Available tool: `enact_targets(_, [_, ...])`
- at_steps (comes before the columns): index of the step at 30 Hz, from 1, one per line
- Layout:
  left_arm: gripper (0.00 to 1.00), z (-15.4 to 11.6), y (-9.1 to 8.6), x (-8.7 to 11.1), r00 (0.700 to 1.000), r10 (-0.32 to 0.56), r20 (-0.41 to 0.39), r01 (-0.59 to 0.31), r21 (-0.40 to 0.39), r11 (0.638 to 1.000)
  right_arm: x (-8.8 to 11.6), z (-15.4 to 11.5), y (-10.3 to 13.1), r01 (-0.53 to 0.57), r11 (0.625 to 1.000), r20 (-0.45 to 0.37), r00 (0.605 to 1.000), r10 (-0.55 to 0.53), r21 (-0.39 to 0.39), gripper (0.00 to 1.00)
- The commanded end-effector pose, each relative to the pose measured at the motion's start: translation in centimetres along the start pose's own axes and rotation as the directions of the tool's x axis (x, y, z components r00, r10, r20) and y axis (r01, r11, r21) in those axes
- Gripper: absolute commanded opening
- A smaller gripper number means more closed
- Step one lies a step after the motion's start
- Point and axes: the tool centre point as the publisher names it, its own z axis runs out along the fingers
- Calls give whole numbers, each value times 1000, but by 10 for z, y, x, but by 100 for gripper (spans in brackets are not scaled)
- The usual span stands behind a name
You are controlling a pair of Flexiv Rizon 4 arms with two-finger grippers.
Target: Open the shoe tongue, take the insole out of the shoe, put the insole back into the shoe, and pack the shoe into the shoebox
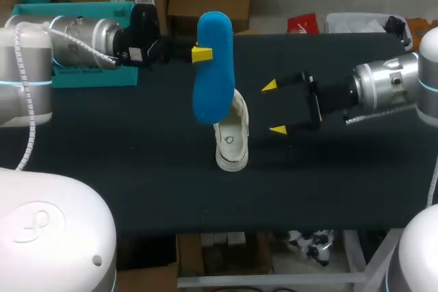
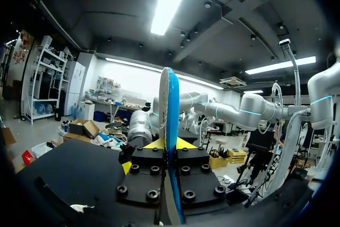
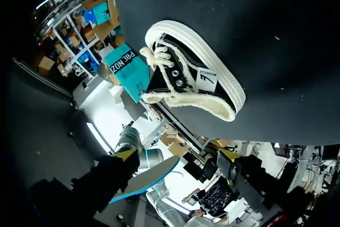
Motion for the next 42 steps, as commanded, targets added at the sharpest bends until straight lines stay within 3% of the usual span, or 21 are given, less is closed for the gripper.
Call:
enact_targets(1, [0, 0, 1, 0, 1000, 0, 1, 0, 4, 1000, -7, -1, -1, -231, 973, -136, 963, 231, 17, 100])
enact_targets(8, [0, 0, 1, 0, 1000, 0, 1, 0, 4, 1000, -7, 0, -1, -230, 973, -134, 964, 229, 10, 100])
enact_targets(10, [0, 0, 1, 0, 1000, 0, 1, 0, 4, 1000, 0, -1, 0, -326, 941, -201, 920, 337, 89, 100])
enact_targets(11, [0, 0, 1, 0, 1000, 0, 1, 0, 4, 1000, 4, -2, -2, -330, 942, -214, 917, 337, 69, 100])
enact_targets(12, [0, 0, 1, 0, 1000, 0, 1, 0, 4, 1000, 5, -2, -2, -370, 924, -238, 892, 383, 98, 100])
enact_targets(18, [0, 0, 1, 0, 1000, 0, 1, 0, 4, 1000, 12, -2, -10, -447, 882, -255, 844, 471, 150, 100])
enact_targets(26, [0, 0, 1, 0, 1000, 0, 1, 0, 4, 1000, 16, 0, -8, -529, 838, -228, 807, 545, 133, 100])
enact_targets(33, [0, 9, 27, -6, 973, 232, -17, -230, 52, 972, 19, 7, -7, -554, 821, -179, 801, 571, 137, 100])
enact_targets(41, [0, 17, 44, -12, 939, 341, -55, -335, 97, 937, 12, 14, -3, -583, 790, -174, 772, 611, 187, 100])
enact_targets(42, [0, 19, 45, -13, 934, 352, -60, -345, 101, 933, 12, 16, -3, -587, 787, -172, 769, 615, 189, 91])
